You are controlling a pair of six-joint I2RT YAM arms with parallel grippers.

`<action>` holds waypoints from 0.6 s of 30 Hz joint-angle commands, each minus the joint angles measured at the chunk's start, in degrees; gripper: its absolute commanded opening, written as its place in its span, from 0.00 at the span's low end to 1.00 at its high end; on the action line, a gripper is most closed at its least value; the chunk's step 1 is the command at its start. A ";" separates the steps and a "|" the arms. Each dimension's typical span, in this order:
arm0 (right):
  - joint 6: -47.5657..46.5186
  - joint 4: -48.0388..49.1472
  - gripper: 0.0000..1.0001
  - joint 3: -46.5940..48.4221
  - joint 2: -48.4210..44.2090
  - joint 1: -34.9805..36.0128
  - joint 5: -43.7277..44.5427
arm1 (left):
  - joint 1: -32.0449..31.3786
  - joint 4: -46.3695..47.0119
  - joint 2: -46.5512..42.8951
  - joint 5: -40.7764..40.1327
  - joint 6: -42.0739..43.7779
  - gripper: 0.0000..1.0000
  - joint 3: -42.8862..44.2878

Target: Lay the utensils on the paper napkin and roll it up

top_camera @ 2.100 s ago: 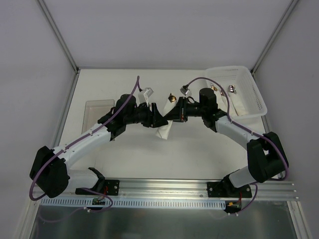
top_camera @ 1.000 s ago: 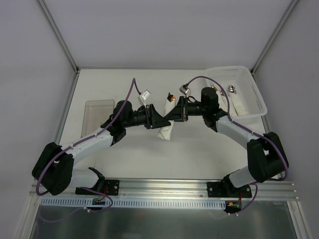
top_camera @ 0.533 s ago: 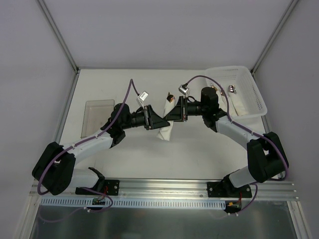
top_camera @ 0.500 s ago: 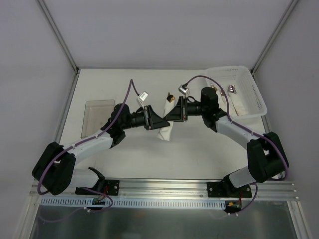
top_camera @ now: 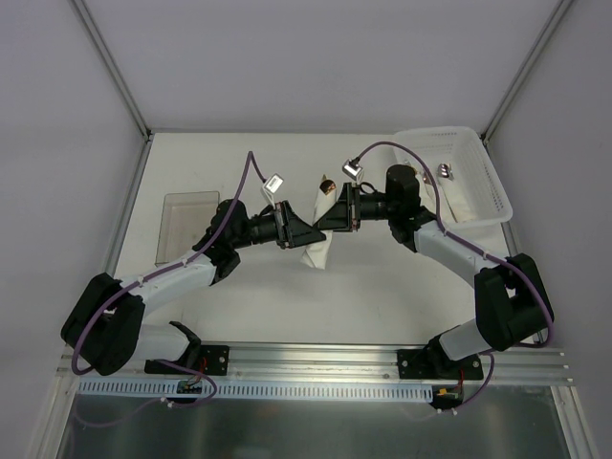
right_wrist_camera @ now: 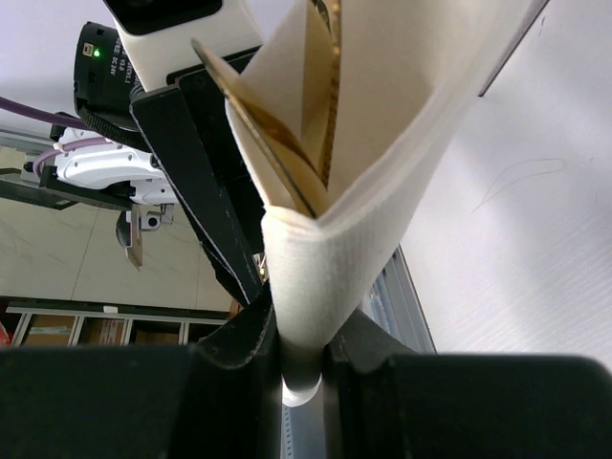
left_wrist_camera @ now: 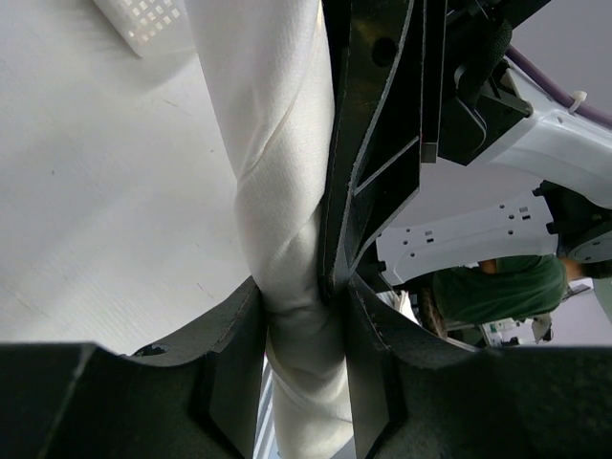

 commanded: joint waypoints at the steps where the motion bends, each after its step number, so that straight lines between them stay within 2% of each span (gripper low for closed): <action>1: 2.53 9.38 0.00 6.02 -2.11 -0.22 2.41 | -1.71 -0.98 0.18 7.75 0.91 0.26 -1.73; 7: 5.34 13.77 0.00 5.40 -2.02 -0.13 2.50 | -1.62 6.47 1.06 8.98 -3.39 0.25 -3.75; 11: 6.31 14.74 0.00 5.32 -1.58 -0.13 2.15 | -1.62 10.44 1.76 10.13 -5.68 0.32 -4.63; 15: 6.49 14.92 0.00 5.58 -1.50 -0.31 2.23 | -1.62 10.45 1.68 10.22 -5.77 0.39 -4.72; 18: 6.93 15.36 0.00 5.76 -1.41 -0.31 2.15 | -1.62 10.45 1.77 10.48 -6.04 0.39 -4.99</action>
